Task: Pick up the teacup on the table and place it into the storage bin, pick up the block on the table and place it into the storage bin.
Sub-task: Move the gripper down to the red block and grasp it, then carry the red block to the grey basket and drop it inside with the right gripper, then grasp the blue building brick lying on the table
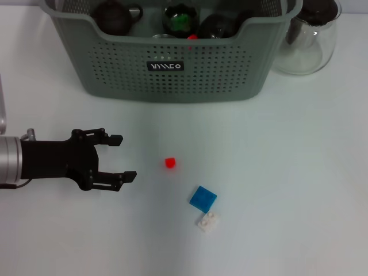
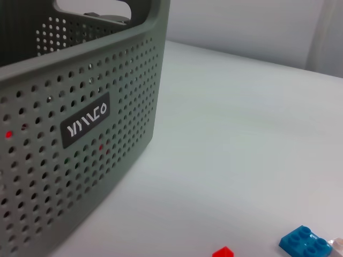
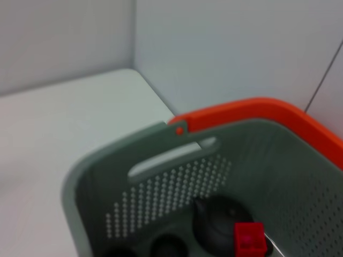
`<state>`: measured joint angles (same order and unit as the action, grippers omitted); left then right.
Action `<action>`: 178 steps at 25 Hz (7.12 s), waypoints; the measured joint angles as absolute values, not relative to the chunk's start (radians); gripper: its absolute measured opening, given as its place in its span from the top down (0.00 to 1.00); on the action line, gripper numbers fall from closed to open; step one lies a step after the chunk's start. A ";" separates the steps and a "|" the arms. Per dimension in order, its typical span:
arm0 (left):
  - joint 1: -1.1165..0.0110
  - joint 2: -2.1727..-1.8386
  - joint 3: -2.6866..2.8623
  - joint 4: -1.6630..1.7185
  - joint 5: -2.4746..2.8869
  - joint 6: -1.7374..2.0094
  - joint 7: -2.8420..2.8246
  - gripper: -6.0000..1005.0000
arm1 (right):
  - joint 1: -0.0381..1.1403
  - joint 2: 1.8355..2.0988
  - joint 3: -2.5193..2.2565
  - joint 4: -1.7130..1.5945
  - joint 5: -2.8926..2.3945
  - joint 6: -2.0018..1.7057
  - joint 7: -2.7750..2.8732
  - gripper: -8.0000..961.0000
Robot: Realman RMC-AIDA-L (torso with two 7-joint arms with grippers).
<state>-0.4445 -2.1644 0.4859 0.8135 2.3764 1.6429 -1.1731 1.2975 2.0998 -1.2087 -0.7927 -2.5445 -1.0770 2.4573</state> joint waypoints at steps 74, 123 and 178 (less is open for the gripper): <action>-0.435 -2.161 0.485 0.814 2.384 1.649 -1.169 0.13 | 1.002 2.120 -1.981 -0.862 -2.180 -1.079 2.429 0.35; -0.433 -2.163 0.479 0.814 2.384 1.647 -1.167 0.13 | 1.003 2.115 -2.060 -0.796 -2.105 -0.989 2.464 0.80; -0.420 -2.164 0.481 0.856 2.378 1.681 -1.175 0.13 | 1.256 2.103 -1.299 -0.675 -2.516 -0.935 2.415 0.65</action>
<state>-0.4204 -2.1644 0.4805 0.8560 2.3777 1.6809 -1.1750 1.2563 2.1032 -1.2986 -0.6746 -2.5159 -0.9346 2.4145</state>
